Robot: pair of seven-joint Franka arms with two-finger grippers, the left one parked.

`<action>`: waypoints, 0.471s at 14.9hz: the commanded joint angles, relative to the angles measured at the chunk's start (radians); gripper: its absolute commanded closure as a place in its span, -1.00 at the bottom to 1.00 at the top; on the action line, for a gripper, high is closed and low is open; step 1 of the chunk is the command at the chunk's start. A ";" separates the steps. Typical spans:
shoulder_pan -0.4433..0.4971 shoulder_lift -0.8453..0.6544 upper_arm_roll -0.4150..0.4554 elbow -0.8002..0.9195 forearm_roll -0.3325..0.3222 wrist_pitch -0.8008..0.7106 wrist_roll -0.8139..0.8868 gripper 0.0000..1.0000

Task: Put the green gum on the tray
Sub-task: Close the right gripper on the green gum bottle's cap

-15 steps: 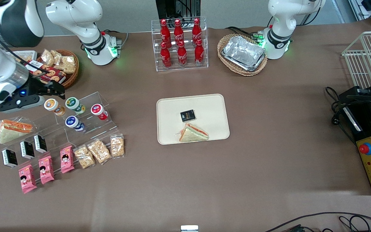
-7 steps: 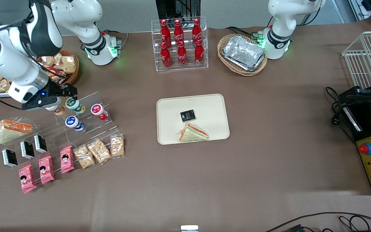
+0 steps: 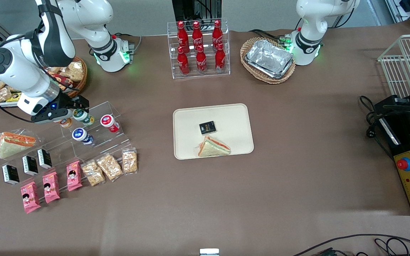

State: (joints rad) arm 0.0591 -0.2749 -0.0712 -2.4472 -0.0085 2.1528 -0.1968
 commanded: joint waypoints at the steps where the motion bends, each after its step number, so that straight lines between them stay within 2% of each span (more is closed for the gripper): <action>1: -0.007 0.006 -0.001 -0.055 0.018 0.085 -0.015 -1.00; 4: -0.024 0.028 -0.004 -0.062 0.016 0.113 -0.015 -0.97; 5: -0.024 0.028 -0.004 -0.062 0.016 0.111 -0.015 -0.82; 7: -0.025 0.033 -0.004 -0.062 0.016 0.110 -0.015 -0.10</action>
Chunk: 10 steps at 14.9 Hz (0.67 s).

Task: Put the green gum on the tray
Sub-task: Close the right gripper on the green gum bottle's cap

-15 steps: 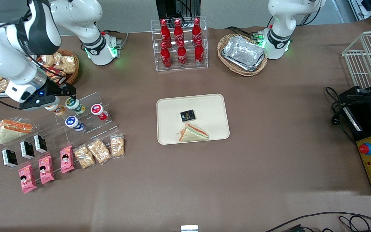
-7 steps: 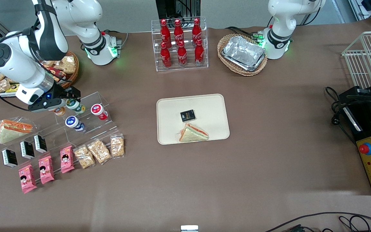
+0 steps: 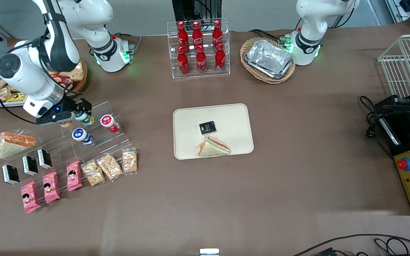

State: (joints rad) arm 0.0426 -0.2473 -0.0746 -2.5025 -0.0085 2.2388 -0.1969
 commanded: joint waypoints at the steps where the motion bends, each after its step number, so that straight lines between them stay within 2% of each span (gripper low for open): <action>1: -0.007 0.008 -0.001 -0.007 0.016 0.024 -0.013 0.13; 2: -0.007 0.008 -0.001 -0.007 0.016 0.021 -0.009 0.25; 4: -0.007 0.010 -0.001 -0.006 0.018 0.018 -0.004 0.35; 7: -0.007 0.010 -0.001 0.017 0.024 -0.007 0.002 0.35; 10: 0.002 0.000 0.010 0.198 0.027 -0.264 0.031 0.34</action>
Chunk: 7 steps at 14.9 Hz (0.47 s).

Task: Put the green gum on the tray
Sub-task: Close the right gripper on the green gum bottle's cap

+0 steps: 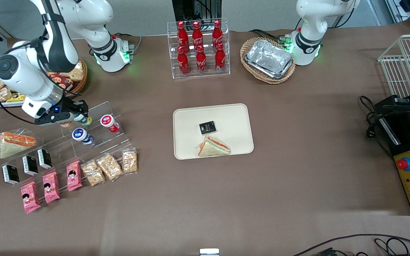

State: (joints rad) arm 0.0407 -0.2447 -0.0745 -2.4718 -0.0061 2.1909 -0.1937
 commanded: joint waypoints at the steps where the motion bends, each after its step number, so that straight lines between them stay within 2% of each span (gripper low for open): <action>1: 0.016 0.001 0.022 0.236 0.025 -0.299 0.051 0.33; 4: 0.083 0.005 0.032 0.410 0.026 -0.485 0.152 0.33; 7: 0.166 0.013 0.032 0.523 0.031 -0.568 0.256 0.33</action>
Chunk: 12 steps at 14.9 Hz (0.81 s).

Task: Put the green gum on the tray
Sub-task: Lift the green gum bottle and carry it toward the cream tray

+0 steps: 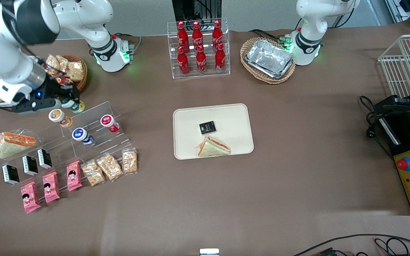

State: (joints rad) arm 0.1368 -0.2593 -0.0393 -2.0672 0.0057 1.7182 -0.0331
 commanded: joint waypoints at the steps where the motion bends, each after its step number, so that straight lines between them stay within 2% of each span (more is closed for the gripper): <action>1: 0.110 0.034 -0.004 0.137 0.030 -0.103 0.160 0.33; 5: 0.272 0.081 -0.004 0.139 0.102 -0.051 0.473 0.32; 9: 0.444 0.190 -0.005 0.124 0.111 0.134 0.763 0.32; 12: 0.532 0.270 -0.005 0.032 0.108 0.346 0.927 0.32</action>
State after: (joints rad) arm 0.6020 -0.0652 -0.0304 -1.9767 0.0948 1.9013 0.7560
